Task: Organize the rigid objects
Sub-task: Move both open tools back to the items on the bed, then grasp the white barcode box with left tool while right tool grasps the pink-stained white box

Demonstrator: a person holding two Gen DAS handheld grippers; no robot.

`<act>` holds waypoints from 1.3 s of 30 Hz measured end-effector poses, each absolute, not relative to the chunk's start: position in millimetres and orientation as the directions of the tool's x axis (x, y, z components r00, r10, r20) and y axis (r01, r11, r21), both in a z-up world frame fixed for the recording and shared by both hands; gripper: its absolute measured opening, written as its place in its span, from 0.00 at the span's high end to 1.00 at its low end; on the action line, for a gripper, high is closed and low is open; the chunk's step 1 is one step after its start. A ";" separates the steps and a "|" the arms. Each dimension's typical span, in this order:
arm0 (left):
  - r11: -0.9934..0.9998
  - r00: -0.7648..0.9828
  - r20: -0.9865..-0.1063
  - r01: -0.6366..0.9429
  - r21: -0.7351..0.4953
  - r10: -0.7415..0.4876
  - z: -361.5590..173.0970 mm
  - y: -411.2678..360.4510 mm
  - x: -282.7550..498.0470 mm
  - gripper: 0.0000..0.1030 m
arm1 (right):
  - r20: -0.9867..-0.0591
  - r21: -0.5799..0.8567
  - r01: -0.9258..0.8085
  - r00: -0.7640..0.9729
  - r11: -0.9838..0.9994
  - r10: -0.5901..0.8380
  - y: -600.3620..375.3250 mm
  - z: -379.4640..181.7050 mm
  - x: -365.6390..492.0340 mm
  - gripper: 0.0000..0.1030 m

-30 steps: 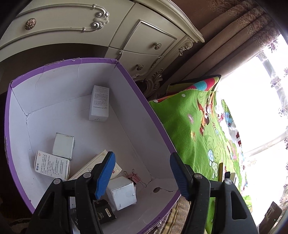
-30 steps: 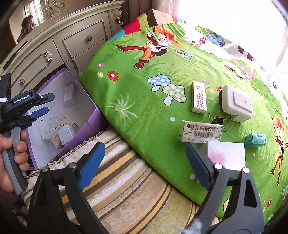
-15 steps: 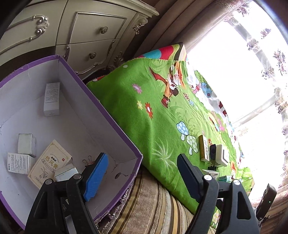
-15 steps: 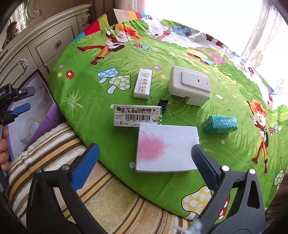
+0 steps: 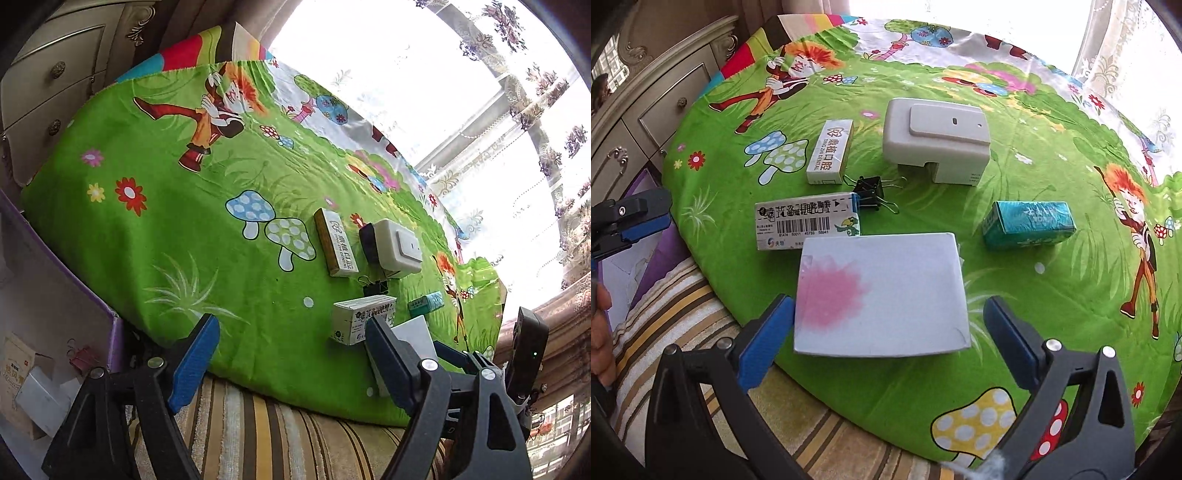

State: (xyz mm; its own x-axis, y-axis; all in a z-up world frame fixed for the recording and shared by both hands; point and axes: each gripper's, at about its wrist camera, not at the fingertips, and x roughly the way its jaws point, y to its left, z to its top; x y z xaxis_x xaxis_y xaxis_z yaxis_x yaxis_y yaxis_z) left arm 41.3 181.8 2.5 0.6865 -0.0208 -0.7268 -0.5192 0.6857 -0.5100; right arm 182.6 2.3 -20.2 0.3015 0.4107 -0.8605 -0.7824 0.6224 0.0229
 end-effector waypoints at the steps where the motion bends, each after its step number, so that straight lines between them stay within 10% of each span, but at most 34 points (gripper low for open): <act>1: 0.700 0.689 -0.724 -0.499 -0.512 -0.039 1.1 178.6 49.0 0.20 | -0.862 0.029 -0.782 0.296 0.623 0.412 2.3 -21.8 183.9 0.01; 19: 0.828 0.625 -0.737 -0.251 -0.501 -0.257 -23.0 141.2 134.4 0.22 | -0.851 0.123 -0.743 0.262 0.658 0.455 -7.9 -36.6 202.8 0.07; 28: 0.843 0.611 -0.745 -0.226 -0.489 -0.269 -25.0 133.2 133.2 0.68 | -0.845 0.118 -0.727 0.285 0.677 0.453 -14.0 -36.6 201.8 0.08; 39: 0.863 0.623 -0.727 -0.160 -0.479 -0.288 -14.3 117.5 119.4 0.75 | -0.852 0.119 -0.697 0.294 0.708 0.433 -23.9 -34.6 195.0 0.08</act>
